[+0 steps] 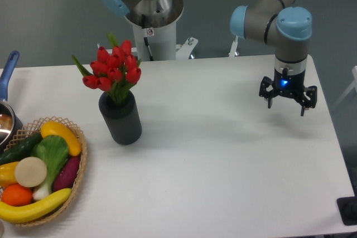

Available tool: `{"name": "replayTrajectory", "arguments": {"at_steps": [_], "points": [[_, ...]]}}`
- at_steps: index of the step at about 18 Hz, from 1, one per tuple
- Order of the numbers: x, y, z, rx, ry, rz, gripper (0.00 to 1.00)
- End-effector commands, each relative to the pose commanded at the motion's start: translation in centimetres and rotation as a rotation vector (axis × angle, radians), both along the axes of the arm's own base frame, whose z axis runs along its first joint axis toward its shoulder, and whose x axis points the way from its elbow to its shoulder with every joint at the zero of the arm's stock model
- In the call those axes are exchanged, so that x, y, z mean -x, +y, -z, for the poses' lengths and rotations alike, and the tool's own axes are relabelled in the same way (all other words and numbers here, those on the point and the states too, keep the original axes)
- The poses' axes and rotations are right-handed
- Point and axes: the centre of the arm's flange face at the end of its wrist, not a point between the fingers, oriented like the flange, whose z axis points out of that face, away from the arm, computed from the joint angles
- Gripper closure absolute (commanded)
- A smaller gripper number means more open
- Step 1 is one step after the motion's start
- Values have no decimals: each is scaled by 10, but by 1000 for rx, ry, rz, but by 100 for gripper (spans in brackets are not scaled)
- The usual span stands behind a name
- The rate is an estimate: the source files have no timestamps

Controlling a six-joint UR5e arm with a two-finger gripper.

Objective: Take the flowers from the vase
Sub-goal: 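Move the open gripper toward the red tulip stems above the black vase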

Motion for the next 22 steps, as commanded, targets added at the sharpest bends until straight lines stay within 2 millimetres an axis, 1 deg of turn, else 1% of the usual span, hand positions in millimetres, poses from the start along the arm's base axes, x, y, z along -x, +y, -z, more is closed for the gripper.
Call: {"name": "replayTrajectory", "arguments": {"at_steps": [4,6,9,10,13,16,18,20,22], "points": [[-3,1,-1,-6,0,3,0],[-9,14,-1,-37,-6,33,0],[-12,22,4,-165,-52,64,0],[-16,23,8,-210,-73,73,0],[-33,32,10,-401,-146,119,0],[-56,52,9,-617,-233,183,0],[-67,56,-1,-699,-249,207,0],[-85,57,8,-732,-285,219,0],[-104,50,20,-800,-306,264,0]]}}
